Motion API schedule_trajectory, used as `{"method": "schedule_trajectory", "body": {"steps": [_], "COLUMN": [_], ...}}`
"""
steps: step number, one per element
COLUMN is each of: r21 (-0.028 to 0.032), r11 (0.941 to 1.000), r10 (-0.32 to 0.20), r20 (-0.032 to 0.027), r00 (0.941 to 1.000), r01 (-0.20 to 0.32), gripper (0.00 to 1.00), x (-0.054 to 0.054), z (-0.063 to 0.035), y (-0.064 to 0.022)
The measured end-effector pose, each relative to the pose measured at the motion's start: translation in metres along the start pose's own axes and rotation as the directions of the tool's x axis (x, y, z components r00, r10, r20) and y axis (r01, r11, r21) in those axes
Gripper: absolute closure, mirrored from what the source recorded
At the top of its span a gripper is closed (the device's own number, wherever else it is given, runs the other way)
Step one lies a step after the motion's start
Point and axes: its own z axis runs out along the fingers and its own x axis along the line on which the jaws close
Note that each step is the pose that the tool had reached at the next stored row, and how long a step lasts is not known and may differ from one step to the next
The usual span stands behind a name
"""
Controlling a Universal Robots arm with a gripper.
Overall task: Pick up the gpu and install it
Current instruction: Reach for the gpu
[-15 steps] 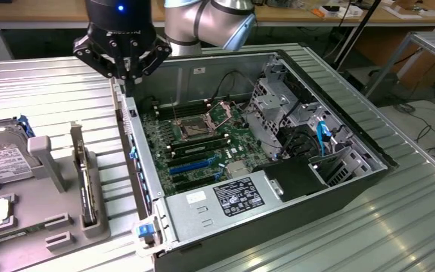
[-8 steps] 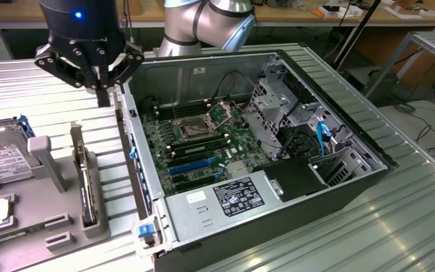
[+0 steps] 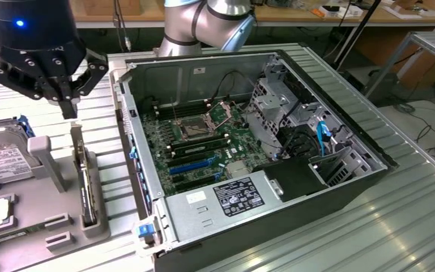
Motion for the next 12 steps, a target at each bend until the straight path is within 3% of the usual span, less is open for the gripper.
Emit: {"method": "schedule_trajectory", "body": {"steps": [1, 4, 8, 9, 10, 12], "r21": [0.0003, 0.0000, 0.0001, 0.0001, 0.0001, 0.0001], "r11": [1.0000, 1.0000, 1.0000, 1.0000, 1.0000, 1.0000], "r10": [0.000, 0.000, 0.000, 0.000, 0.000, 0.000], "r20": [-0.0003, 0.0000, -0.0002, -0.0002, -0.0002, -0.0002], "r00": [1.0000, 1.0000, 1.0000, 1.0000, 1.0000, 1.0000], "r01": [0.000, 0.000, 0.000, 0.000, 0.000, 0.000], "gripper": [0.89, 0.89, 0.58, 0.58, 0.52, 0.52], "x": [0.0050, 0.0054, 0.0055, 0.0055, 0.0055, 0.0055], "z": [-0.0004, -0.0002, -0.0003, -0.0003, -0.0003, -0.0003], "y": [-0.0025, -0.0029, -0.0029, -0.0029, -0.0029, -0.0029]}}
